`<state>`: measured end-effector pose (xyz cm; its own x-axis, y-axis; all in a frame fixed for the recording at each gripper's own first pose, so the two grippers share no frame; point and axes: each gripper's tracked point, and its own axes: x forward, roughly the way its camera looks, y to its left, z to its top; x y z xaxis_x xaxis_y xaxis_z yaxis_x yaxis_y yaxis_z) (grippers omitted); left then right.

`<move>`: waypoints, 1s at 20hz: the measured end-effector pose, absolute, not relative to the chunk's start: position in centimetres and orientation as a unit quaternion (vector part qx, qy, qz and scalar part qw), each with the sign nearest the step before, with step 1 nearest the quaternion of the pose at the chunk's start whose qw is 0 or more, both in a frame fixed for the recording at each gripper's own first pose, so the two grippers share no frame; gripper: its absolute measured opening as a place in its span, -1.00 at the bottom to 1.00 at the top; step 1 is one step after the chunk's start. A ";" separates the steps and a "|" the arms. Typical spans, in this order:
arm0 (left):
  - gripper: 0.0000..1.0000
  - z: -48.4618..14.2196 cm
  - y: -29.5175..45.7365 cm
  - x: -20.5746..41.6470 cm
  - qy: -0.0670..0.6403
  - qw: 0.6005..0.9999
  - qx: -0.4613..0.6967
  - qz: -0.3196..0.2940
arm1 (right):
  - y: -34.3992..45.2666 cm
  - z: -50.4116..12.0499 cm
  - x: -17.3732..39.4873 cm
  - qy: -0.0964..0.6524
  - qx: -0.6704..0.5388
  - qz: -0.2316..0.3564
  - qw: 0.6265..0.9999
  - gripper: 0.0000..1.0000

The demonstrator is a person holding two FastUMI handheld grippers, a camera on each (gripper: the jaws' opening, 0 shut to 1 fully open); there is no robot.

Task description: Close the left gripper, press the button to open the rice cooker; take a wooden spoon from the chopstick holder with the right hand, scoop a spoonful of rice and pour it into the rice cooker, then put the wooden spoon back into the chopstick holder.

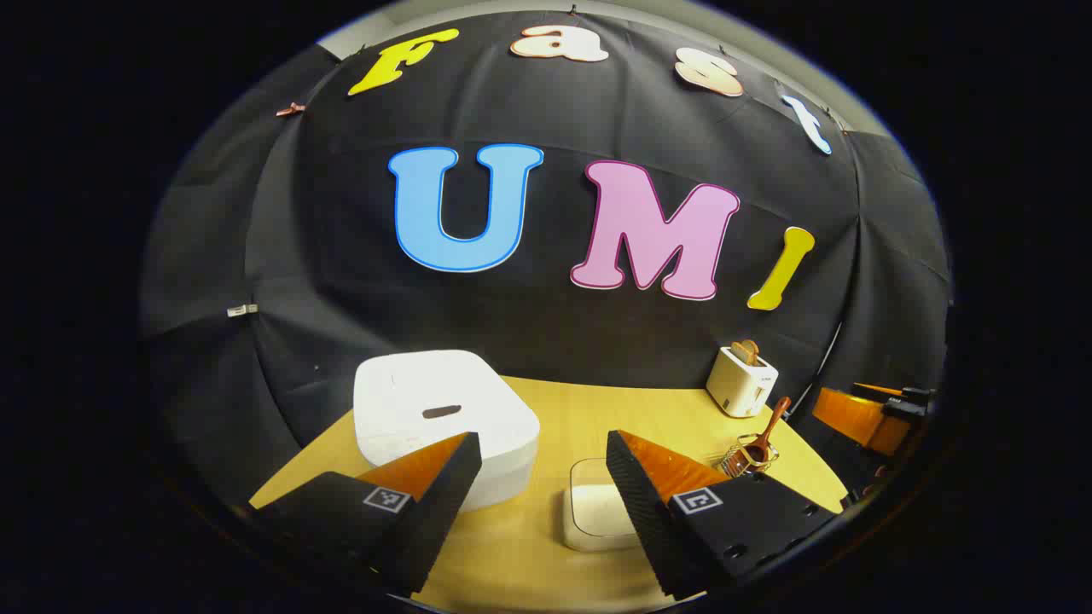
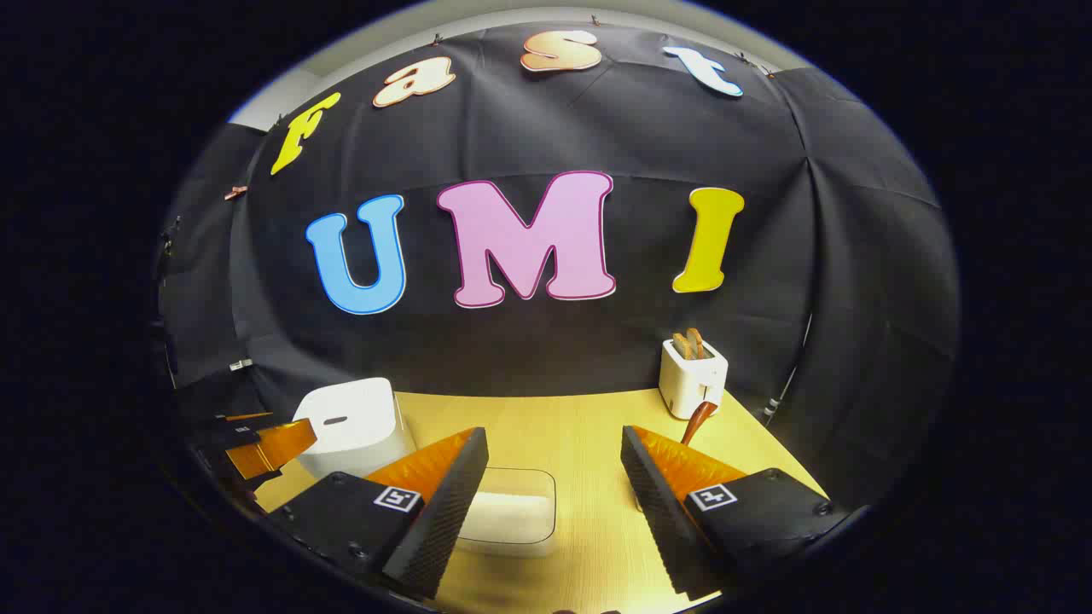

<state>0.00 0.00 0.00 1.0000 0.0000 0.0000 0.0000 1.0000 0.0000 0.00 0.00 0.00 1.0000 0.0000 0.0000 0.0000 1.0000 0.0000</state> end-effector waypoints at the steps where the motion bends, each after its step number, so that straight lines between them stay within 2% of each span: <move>1: 0.91 -0.1 0.0 0.0 0.003 1.000 -0.005 0.004 | -0.5 0.1 0.1 -0.004 -0.014 -0.002 1.000 0.95; 9: 0.92 -0.8 0.0 -1.4 0.008 0.999 0.010 0.042 | -1.4 -1.2 1.3 0.002 0.003 0.029 1.000 0.96; 20: 0.91 1.7 0.9 0.7 -0.021 1.000 0.014 0.011 | 1.8 -0.7 2.5 0.007 0.008 0.029 1.000 0.96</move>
<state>0.69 0.89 1.68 0.9989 0.0210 0.0431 -0.0222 0.9994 0.0272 2.47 1.79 -0.71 0.9982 0.0577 -0.0142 -0.0574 0.9982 0.0156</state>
